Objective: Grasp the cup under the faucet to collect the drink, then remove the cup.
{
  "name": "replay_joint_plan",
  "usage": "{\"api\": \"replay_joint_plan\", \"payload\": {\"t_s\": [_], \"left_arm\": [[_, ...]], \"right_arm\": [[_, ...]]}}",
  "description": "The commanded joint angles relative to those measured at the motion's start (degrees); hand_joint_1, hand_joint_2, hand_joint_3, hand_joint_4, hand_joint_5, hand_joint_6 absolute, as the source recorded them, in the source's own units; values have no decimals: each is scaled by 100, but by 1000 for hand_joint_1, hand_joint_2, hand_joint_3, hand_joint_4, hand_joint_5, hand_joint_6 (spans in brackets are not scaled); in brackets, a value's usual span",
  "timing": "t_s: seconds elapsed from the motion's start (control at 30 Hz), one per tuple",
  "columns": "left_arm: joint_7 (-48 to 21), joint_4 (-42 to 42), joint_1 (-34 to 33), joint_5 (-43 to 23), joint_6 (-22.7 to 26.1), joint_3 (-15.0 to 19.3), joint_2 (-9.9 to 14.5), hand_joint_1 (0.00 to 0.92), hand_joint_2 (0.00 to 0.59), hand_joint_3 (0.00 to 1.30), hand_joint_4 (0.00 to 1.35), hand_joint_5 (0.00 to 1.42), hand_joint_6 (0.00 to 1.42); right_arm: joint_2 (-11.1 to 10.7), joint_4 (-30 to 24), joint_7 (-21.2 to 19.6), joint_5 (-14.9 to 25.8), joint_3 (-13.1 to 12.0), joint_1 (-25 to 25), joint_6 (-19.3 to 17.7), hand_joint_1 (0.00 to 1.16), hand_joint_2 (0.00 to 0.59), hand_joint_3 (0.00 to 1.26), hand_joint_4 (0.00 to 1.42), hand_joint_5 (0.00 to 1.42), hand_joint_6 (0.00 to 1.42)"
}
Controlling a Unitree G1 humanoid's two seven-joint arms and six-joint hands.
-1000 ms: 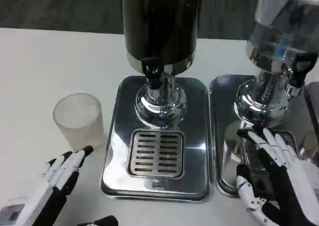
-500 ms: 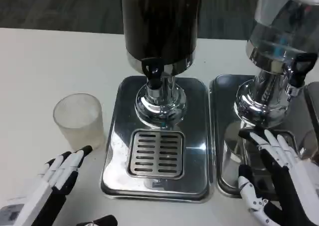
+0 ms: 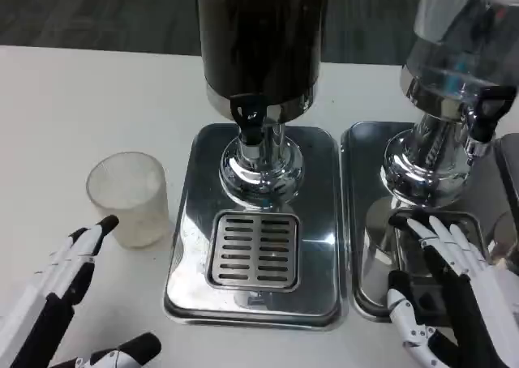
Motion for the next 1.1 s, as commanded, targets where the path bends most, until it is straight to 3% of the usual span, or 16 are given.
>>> {"api": "replay_joint_plan", "payload": {"t_s": [0.03,0.3,0.6,1.1], "left_arm": [[88,224,-122,-268,-270,118,-92,0,42,0,0,0,94],[362,508,-201,-370,-735,403,-290,0,41,0,0,0,155],[348,702,-431,-443,-752,597,-355,0,36,0,0,41,166],[-502,1734,-1373,-1167,-678,444,-2,0,11,10,0,115,246]], "right_arm": [[48,-59,-42,-6,2,47,-33,274,494,188,76,38,47],[66,-3,-29,9,9,12,-49,274,494,196,86,44,61],[18,142,-7,137,-18,-51,-136,274,494,197,86,49,64],[-17,145,57,262,-53,-76,-115,274,494,210,93,55,79]]}}
